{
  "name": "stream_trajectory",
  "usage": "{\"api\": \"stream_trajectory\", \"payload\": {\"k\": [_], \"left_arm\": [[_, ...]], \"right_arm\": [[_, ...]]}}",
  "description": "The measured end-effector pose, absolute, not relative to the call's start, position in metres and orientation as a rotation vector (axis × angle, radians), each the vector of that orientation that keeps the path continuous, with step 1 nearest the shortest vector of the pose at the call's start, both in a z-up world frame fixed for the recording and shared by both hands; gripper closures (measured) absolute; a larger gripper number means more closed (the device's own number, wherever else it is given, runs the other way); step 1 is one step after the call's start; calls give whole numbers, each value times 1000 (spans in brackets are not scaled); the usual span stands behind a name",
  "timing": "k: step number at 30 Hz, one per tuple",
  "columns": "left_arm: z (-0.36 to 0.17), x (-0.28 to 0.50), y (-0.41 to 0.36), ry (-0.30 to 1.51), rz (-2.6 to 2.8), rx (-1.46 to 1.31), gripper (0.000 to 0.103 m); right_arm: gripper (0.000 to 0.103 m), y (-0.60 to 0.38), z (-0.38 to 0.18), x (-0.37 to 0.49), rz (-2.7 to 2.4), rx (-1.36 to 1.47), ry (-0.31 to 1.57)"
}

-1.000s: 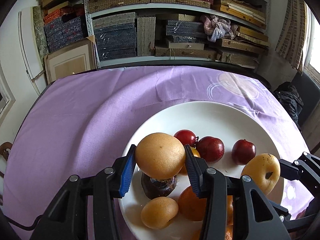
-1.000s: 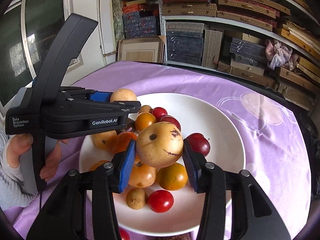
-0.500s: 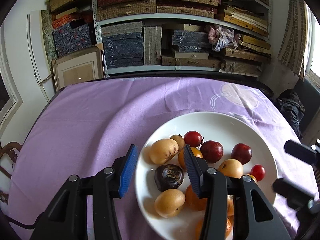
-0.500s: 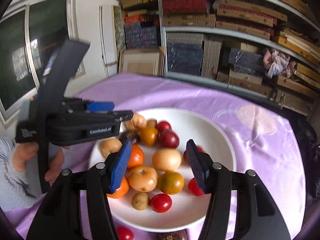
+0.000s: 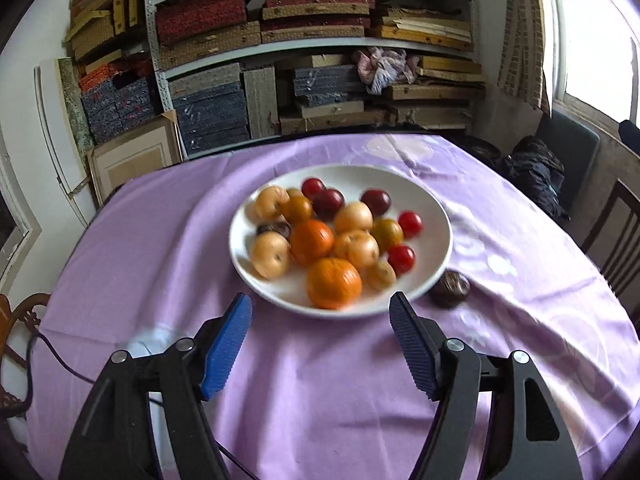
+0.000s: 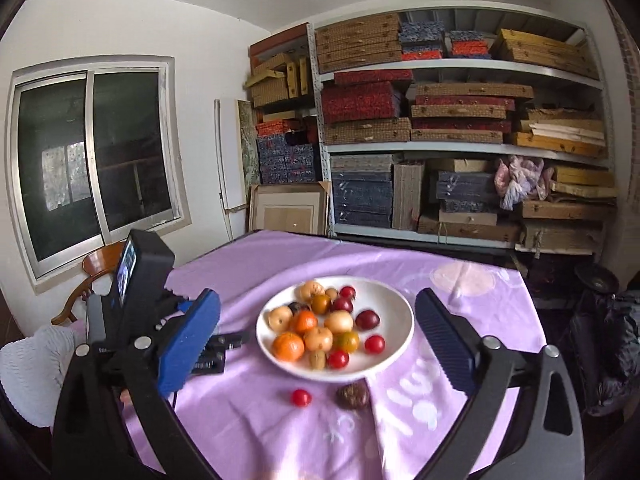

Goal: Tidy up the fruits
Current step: 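Move the left gripper to the red tomato and close on it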

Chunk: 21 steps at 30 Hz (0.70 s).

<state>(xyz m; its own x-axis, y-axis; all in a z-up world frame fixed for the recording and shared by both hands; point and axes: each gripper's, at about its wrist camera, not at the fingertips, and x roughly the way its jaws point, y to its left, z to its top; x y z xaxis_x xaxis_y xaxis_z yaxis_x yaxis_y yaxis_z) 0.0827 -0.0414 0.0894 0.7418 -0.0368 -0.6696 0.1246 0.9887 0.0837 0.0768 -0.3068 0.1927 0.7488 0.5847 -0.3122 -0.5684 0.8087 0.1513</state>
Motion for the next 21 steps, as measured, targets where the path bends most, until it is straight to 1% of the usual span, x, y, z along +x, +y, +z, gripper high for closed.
{"api": "stream_trajectory", "payload": {"k": [4,6,8,21], "left_arm": [[55,72,-63,743,-138,88,31],[45,74,-73,747,-132,108,31],[38,78,-79,751,-125,139,31],[17,120,-91,827,-87,155,31]], "right_arm": [[5,-338,146,80,589,213,404],[4,-352,124,88,561,302,438],[4,-360,113,99,541,332,484],[4,-364,110,108,532,336,512]]}}
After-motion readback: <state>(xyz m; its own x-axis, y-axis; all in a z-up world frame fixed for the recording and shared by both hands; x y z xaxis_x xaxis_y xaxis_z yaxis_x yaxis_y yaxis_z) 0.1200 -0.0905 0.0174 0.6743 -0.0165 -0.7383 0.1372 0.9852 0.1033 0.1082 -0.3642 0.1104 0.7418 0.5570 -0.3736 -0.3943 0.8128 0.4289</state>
